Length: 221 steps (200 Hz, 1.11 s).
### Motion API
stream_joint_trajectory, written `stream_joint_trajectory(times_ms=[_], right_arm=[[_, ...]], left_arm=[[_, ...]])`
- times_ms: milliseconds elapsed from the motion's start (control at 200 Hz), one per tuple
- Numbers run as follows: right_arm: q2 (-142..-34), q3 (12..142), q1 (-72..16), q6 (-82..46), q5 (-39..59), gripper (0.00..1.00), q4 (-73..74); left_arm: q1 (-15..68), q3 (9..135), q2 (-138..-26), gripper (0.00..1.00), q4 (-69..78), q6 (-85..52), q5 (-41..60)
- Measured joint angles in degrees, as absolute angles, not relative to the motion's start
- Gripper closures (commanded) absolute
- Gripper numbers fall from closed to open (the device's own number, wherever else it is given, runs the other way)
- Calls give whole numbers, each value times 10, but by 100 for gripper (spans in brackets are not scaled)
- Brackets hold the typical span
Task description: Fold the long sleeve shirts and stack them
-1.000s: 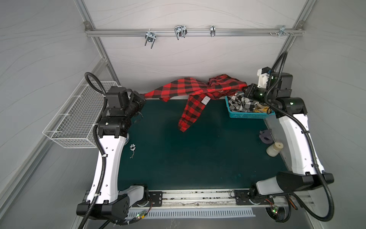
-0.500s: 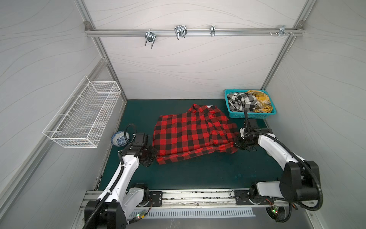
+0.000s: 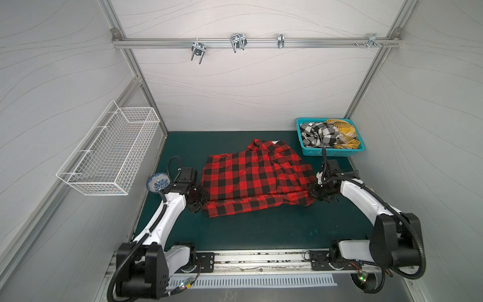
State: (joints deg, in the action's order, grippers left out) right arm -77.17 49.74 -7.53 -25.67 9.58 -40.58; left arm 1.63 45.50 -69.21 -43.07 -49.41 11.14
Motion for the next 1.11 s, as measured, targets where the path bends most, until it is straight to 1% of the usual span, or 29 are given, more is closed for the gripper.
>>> stream_joint_trajectory(times_ms=[110, 250, 280, 310, 320, 330, 345, 370, 400, 475, 495, 505, 540, 580, 650, 675, 700, 765, 835, 945, 1105], right_arm=[[-816, 532, -75, -257, 102, 100, -391], [-880, 540, -78, -257, 111, 100, -374], [-889, 540, -80, -257, 112, 87, -373], [-897, 540, -82, -257, 113, 69, -373], [-899, 540, -83, -258, 114, 64, -373], [-900, 541, -83, -258, 114, 61, -373], [-902, 541, -84, -260, 114, 51, -373], [-904, 541, -86, -259, 115, 43, -373], [-905, 543, -89, -257, 115, 39, -374], [-901, 555, -100, -255, 111, 32, -384], [-900, 561, -104, -255, 109, 31, -388], [-898, 564, -106, -254, 107, 31, -391], [-891, 576, -113, -253, 100, 30, -399], [-881, 594, -121, -251, 93, 29, -409], [-865, 637, -131, -245, 80, 28, -422], [-863, 654, -133, -241, 77, 27, -425], [-863, 673, -136, -237, 75, 25, -426], [-886, 736, -145, -224, 74, 23, -434], [-934, 805, -159, -205, 59, 22, -435], [-1033, 897, -195, -170, 23, 22, -434], [-1178, 1026, -229, -135, -17, 23, -448]], left_arm=[[16, 503, -774, 100, -396, -471, 107], [16, 544, -893, 100, -362, -445, 108], [16, 546, -913, 100, -356, -442, 110], [16, 547, -930, 89, -352, -438, 112], [16, 547, -935, 85, -351, -437, 112], [16, 547, -939, 81, -350, -436, 112], [16, 547, -943, 76, -350, -433, 113], [16, 547, -948, 69, -352, -434, 113], [16, 547, -950, 63, -354, -433, 113], [16, 552, -938, 52, -366, -428, 105], [16, 555, -932, 45, -371, -430, 102], [16, 557, -926, 43, -375, -428, 98], [17, 561, -909, 39, -384, -426, 92], [20, 568, -883, 39, -397, -422, 78], [30, 581, -831, 44, -412, -423, 60], [37, 586, -809, 47, -417, -422, 55], [42, 588, -795, 50, -419, -422, 51], [58, 589, -767, 58, -423, -422, 53], [68, 578, -764, 69, -418, -428, 70], [69, 540, -796, 87, -411, -440, 98], [69, 510, -845, 100, -408, -434, 131]])
